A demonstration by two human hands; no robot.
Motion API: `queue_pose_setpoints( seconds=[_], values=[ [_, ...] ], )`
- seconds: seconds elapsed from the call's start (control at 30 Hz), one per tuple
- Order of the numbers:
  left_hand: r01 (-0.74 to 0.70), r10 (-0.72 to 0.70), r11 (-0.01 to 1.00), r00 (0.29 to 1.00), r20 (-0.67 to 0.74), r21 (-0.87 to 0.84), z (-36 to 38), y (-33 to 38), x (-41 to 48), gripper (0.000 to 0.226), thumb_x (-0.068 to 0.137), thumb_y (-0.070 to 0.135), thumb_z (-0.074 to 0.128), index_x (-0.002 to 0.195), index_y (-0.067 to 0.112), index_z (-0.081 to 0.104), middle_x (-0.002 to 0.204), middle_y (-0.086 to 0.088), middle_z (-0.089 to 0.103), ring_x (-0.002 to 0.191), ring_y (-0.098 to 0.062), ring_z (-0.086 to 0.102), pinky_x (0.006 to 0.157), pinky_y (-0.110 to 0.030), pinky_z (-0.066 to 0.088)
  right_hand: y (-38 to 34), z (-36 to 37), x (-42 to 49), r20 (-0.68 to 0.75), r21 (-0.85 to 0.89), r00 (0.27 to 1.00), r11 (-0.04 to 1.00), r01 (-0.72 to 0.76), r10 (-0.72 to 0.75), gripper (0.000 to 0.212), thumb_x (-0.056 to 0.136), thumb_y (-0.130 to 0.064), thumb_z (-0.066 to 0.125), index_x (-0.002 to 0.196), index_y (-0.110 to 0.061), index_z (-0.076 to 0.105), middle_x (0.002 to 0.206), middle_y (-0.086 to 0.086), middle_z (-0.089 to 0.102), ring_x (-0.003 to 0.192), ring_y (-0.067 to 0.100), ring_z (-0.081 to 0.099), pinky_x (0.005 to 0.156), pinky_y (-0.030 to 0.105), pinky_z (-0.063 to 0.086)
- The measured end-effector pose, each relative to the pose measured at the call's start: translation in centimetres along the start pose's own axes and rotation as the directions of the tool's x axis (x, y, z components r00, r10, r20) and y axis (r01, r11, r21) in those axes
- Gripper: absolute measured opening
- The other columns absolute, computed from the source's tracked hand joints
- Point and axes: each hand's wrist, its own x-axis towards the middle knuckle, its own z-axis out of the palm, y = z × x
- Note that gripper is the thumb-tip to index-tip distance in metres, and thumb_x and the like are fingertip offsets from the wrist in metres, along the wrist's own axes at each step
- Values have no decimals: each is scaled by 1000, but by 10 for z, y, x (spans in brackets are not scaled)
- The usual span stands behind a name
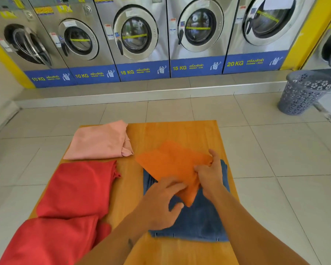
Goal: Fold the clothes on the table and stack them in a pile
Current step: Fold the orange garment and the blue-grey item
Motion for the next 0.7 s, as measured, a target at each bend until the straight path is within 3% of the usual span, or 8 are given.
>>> queue_pose_setpoints(
  seconds=[0.1, 0.17, 0.2, 0.3, 0.4, 0.53, 0.6, 0.7],
  values=[
    [58, -112, 962, 975, -193, -265, -12, -7, 1, 42, 89, 23, 53, 131, 29, 58, 120, 20, 52, 107, -3, 53, 93, -20, 42, -6, -28, -5, 15, -59, 994, 992, 112, -111, 74, 83, 8, 53, 140, -38, 41, 108, 4, 59, 70, 17, 58, 50, 27, 48],
    [124, -240, 937, 909, -341, -328, -21, -14, 16, 43, 86, 16, 51, 128, 28, 60, 116, 16, 54, 102, -6, 56, 89, -23, 45, -14, -53, -8, 117, -156, 983, 975, 157, -140, 77, 83, 9, 54, 137, -44, 45, 114, 0, 55, 84, 18, 62, 61, 29, 51],
    [165, -285, 927, 893, -348, -336, -25, -15, 26, 45, 87, 16, 51, 129, 29, 58, 118, 15, 53, 104, -5, 55, 89, -23, 45, -15, -66, -10, 181, -230, 976, 959, 164, -123, 78, 84, 10, 54, 136, -47, 44, 116, -3, 53, 92, 18, 62, 67, 31, 54],
    [319, -371, 902, 918, -143, -291, -26, -13, 53, 51, 92, 25, 51, 142, 32, 43, 138, 12, 39, 122, -8, 45, 94, -27, 41, -1, -102, -17, 239, -365, 970, 923, 122, -33, 80, 83, 9, 52, 131, -54, 46, 123, -3, 53, 105, 23, 61, 85, 47, 57],
    [470, -448, 846, 883, 144, -251, -14, -11, 71, 58, 95, 34, 46, 151, 32, 29, 150, 3, 27, 127, -15, 40, 91, -30, 41, 20, -121, -26, 89, -316, 993, 944, 98, -73, 63, 86, 2, 53, 118, -52, 56, 123, -4, 57, 108, 22, 59, 90, 51, 54],
    [472, -455, 878, 874, 171, -74, 10, 2, 74, 64, 93, 29, 44, 153, 36, 21, 143, -4, 33, 136, -35, 27, 96, -36, 36, 41, -123, -38, 24, -169, 994, 980, 106, -104, 41, 90, -12, 62, 112, -46, 63, 125, -13, 60, 114, 16, 58, 96, 48, 51],
    [494, -479, 865, 865, 153, -84, 14, 4, 71, 66, 93, 27, 45, 152, 40, 20, 143, -5, 31, 126, -33, 40, 92, -34, 41, 44, -121, -43, 73, -202, 989, 969, 142, -129, 45, 88, -11, 65, 116, -46, 62, 128, -17, 56, 116, 12, 55, 95, 44, 50],
    [553, -510, 798, 831, 221, -238, 9, 5, 67, 73, 90, 24, 56, 152, 43, 22, 140, -4, 35, 87, -19, 65, 65, -27, 52, 42, -117, -42, 116, -323, 984, 932, 166, -135, 55, 83, -8, 67, 121, -47, 59, 132, -15, 50, 117, 13, 52, 95, 42, 50]
  ],
)
